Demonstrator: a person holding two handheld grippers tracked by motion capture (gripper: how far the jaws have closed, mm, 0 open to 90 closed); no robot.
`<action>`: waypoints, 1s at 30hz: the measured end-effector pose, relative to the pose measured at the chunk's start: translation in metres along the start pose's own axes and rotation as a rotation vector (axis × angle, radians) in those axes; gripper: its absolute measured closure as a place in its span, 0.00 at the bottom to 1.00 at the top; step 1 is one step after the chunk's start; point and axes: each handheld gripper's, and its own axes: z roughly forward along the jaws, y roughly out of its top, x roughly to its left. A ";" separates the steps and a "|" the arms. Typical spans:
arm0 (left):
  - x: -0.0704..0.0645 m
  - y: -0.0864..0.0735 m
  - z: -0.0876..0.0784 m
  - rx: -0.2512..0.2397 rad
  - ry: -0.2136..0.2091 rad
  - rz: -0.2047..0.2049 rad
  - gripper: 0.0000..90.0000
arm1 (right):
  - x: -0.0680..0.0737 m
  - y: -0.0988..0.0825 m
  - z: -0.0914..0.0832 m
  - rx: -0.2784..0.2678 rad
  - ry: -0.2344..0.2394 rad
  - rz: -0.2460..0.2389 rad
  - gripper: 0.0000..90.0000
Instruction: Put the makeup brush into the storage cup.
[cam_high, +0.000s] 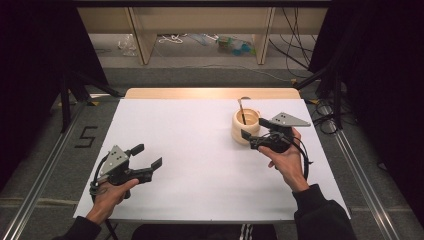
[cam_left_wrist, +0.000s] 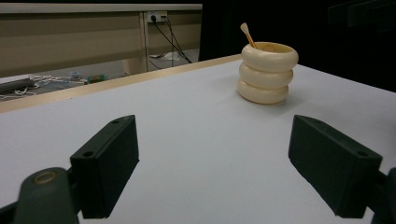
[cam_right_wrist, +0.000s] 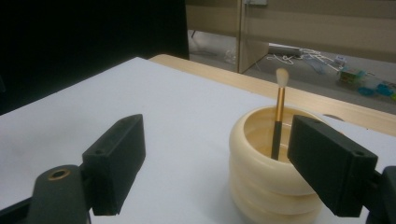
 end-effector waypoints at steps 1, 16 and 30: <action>0.000 0.000 0.000 0.000 0.000 0.000 0.18 | 0.000 -0.001 0.000 -0.019 -0.002 -0.013 0.23; 0.000 0.000 0.000 0.000 0.000 0.000 0.18 | 0.006 -0.010 -0.002 -0.022 0.015 -0.006 0.21; 0.000 0.000 0.000 0.000 0.000 0.000 0.18 | 0.010 -0.015 -0.009 0.000 0.029 0.011 0.21</action>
